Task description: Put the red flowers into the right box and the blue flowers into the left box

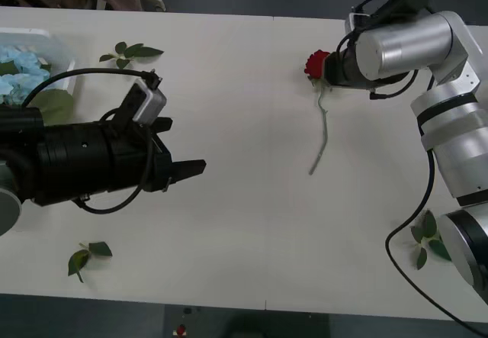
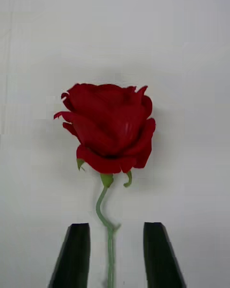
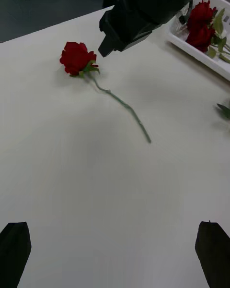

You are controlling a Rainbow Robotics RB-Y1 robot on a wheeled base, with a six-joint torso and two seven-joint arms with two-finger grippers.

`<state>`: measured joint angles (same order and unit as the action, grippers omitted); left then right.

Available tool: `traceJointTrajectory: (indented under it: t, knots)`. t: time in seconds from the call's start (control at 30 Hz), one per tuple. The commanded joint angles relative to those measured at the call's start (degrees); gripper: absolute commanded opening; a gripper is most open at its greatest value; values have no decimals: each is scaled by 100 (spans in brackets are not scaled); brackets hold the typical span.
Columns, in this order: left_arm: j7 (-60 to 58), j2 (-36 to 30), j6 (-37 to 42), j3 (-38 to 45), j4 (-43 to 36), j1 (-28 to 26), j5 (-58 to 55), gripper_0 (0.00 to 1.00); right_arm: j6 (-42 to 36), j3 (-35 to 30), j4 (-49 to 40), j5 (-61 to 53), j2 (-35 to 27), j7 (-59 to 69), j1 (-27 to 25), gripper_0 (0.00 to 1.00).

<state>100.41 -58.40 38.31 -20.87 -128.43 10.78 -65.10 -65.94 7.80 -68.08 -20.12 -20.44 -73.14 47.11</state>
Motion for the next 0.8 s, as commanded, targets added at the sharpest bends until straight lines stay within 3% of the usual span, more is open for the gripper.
traceJointTrajectory:
  t: [0.03, 0.8]
  knots:
    - [778, -48, 406, 470, 116, 143, -21, 100, 257, 72, -144, -27, 22, 186, -228, 100]
    - [848, 233, 362, 611, 1136, 785, -38, 100, 1312, 90, 752, 773, 620, 204, -334, 100]
